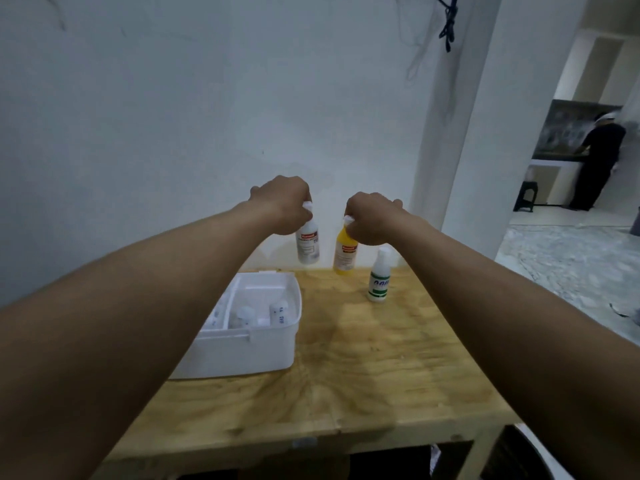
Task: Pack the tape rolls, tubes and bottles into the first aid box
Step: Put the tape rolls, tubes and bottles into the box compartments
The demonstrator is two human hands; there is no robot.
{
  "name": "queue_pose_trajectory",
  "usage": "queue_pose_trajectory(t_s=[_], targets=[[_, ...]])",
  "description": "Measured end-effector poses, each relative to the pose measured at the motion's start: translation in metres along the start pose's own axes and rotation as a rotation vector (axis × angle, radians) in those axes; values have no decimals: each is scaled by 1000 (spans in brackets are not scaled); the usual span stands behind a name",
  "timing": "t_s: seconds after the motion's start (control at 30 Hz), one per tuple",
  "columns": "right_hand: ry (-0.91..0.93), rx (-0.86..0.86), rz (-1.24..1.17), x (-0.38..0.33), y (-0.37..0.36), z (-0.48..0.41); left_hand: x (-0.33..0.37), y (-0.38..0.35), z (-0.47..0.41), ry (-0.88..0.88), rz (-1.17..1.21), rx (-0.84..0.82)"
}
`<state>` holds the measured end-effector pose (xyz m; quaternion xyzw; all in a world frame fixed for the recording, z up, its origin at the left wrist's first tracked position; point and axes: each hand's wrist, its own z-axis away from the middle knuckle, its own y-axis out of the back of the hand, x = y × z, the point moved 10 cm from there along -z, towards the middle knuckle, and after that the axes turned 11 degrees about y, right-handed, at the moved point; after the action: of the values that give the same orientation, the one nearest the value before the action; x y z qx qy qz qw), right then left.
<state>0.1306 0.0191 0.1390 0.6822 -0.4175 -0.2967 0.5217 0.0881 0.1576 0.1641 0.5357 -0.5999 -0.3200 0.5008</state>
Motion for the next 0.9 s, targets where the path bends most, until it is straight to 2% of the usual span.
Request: queue_pose_trajectory(t_s=[0.33,0.9], targets=[[74,82,-101,-58,61,3,-44,54,29,63,15,59],[158,8,-152,-117,35,2,-85,7,56,151,14,-53]])
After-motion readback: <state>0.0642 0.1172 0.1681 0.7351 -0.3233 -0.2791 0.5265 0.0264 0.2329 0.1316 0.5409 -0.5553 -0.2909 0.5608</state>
